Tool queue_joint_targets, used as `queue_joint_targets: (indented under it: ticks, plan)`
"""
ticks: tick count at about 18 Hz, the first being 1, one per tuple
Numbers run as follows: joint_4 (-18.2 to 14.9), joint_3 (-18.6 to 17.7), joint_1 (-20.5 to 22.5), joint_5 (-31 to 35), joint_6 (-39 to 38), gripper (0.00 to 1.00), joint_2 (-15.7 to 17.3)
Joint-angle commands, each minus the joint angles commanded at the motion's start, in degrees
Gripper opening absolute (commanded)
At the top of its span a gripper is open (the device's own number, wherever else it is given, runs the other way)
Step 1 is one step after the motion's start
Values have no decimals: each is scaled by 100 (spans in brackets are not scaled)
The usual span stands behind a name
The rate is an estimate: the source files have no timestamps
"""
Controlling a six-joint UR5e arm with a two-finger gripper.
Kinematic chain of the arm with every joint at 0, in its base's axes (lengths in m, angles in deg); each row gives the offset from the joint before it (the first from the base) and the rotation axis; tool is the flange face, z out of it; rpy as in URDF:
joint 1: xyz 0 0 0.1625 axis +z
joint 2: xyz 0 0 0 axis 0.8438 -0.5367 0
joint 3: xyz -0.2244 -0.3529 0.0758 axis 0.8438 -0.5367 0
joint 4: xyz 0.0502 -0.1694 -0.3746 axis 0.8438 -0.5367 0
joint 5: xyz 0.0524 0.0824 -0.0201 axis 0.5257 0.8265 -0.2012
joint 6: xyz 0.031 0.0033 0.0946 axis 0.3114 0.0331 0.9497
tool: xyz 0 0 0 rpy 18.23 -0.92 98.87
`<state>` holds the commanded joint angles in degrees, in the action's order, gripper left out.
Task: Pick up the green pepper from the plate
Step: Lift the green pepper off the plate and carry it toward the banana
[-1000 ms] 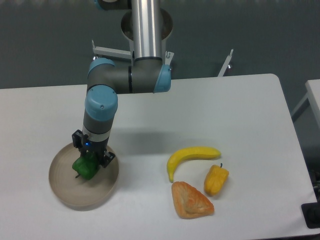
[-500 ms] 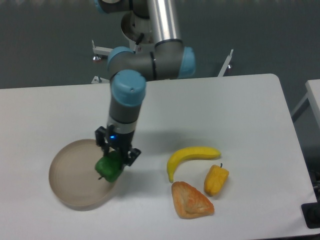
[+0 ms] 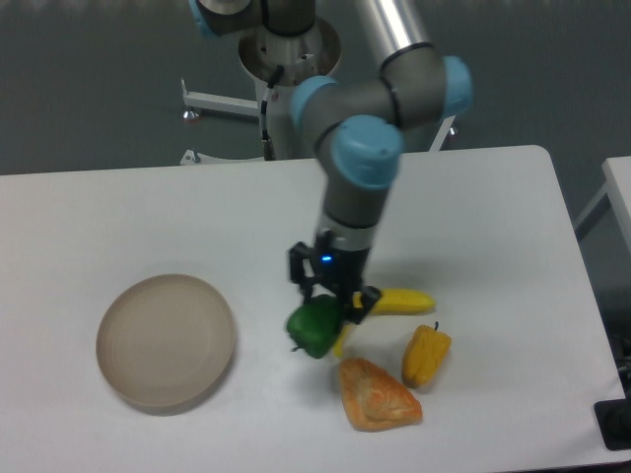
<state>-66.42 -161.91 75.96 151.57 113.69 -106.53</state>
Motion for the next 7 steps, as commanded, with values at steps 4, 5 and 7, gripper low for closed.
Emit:
queue_joint_targets:
  ticks: [4, 5, 7]
  plan:
    - [0, 176, 203, 246, 440, 16, -132]
    - [0, 255, 212, 282, 467, 16, -167]
    - [-9, 378, 221, 282, 467, 16, -194]
